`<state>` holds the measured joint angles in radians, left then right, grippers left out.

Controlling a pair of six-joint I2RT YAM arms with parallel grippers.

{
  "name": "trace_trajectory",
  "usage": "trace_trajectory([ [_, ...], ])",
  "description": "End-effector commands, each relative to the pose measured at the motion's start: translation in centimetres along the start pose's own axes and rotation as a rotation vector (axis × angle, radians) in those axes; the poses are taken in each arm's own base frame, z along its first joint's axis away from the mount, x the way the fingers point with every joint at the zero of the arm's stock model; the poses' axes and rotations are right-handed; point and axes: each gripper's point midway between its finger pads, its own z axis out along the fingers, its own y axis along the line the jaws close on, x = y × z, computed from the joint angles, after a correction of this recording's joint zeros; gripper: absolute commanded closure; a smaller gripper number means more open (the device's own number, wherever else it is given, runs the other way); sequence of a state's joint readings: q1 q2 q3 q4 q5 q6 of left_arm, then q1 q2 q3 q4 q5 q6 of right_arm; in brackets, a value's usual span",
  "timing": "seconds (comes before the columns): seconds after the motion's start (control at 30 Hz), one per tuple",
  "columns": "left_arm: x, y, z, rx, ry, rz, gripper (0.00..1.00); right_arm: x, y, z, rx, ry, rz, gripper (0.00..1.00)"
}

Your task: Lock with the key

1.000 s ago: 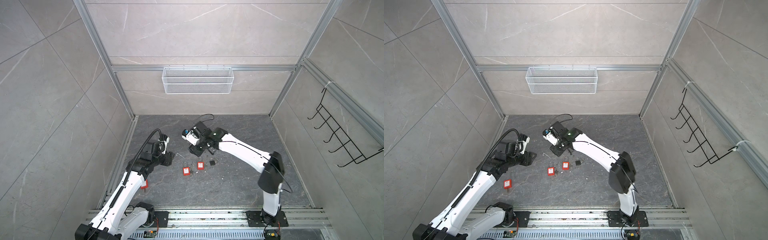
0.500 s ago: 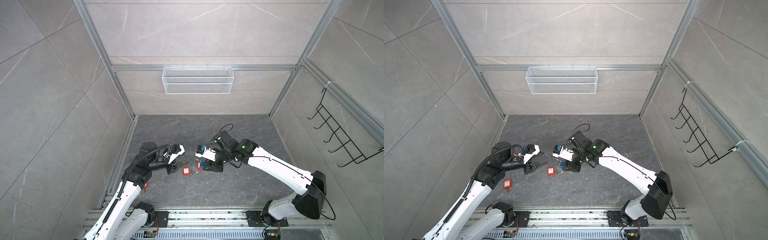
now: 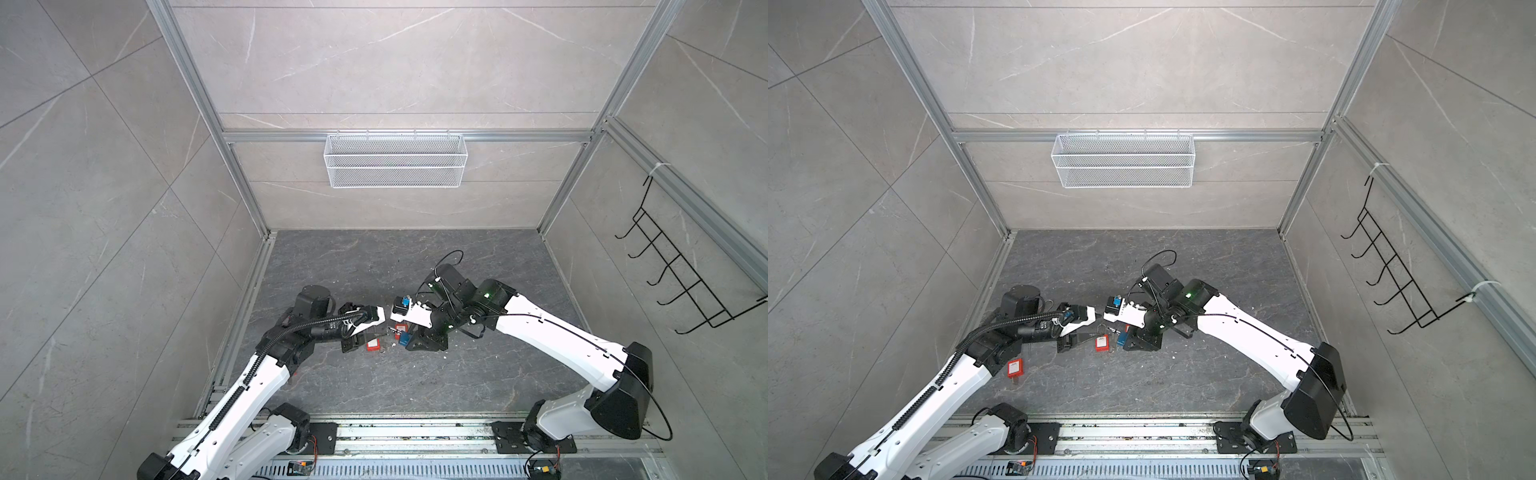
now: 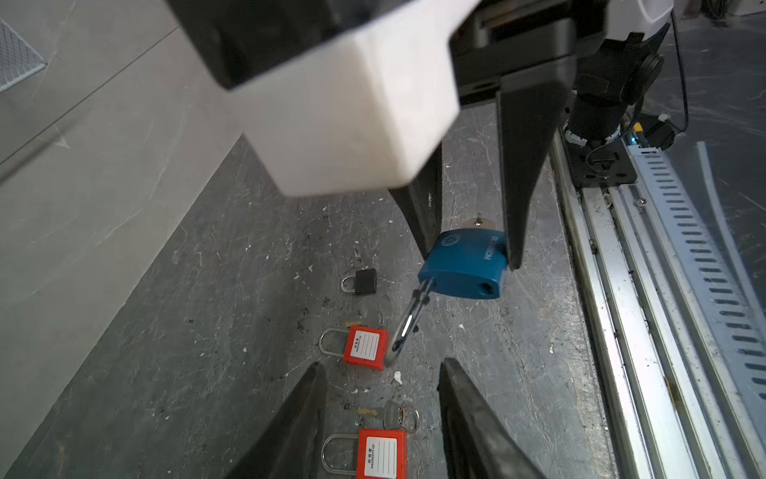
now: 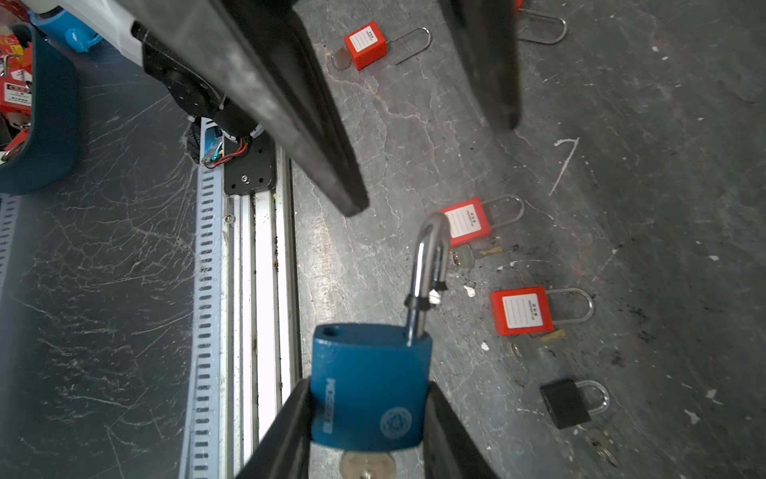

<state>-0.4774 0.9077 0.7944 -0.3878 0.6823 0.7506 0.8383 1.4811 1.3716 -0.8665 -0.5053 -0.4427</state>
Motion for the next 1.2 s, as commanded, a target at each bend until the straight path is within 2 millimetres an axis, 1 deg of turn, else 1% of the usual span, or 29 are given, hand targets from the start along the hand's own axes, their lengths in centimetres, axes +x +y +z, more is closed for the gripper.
trace_trajectory([
  [0.0, 0.3, 0.4, 0.3, -0.028, 0.014, 0.046, 0.53, -1.1, 1.4, -0.9, -0.048, -0.034, -0.037, 0.68],
  [0.13, 0.6, -0.3, 0.9, 0.008, 0.017, 0.04, 0.55, -1.2, 1.8, -0.7, -0.067, -0.014, -0.029, 0.68],
  [0.3, 0.8, -0.8, 1.3, 0.039, 0.014, 0.034, 0.65, -1.1, 2.0, -0.6, -0.069, 0.018, -0.035, 0.68],
  [0.43, 0.1, -1.8, 1.4, 0.091, -0.028, 0.042, 0.67, -1.1, 2.0, -0.5, -0.068, 0.02, -0.037, 0.68],
  [0.6, -0.6, -2.7, 1.2, 0.133, -0.068, 0.043, 0.69, -1.8, 1.9, -0.6, -0.059, -0.008, -0.059, 0.68],
  [0.7, -0.8, -2.8, 1.0, 0.124, -0.083, 0.037, 0.69, -2.4, 2.1, -1.0, -0.057, -0.043, -0.084, 0.68],
  [0.9, -1.1, -3.2, 0.6, 0.126, -0.103, 0.017, 0.71, -1.4, 3.1, -1.3, -0.08, -0.059, -0.125, 0.68],
  [0.93, -1.1, -3.3, 0.6, 0.133, -0.103, 0.014, 0.75, -1.4, 3.4, -1.4, -0.087, -0.064, -0.13, 0.67],
  [0.97, -1.2, -3.4, 0.5, 0.138, -0.106, 0.011, 0.76, -1.3, 3.6, -1.4, -0.098, -0.067, -0.13, 0.67],
  [1.07, -1.5, -3.6, 0.4, 0.151, -0.124, 0.004, 0.77, -1.1, 4.3, -1.5, -0.131, -0.074, -0.138, 0.67],
  [1.17, -1.6, -4.0, 0.3, 0.165, -0.132, -0.002, 0.77, -1.2, 4.4, -1.4, -0.142, -0.08, -0.149, 0.67],
])
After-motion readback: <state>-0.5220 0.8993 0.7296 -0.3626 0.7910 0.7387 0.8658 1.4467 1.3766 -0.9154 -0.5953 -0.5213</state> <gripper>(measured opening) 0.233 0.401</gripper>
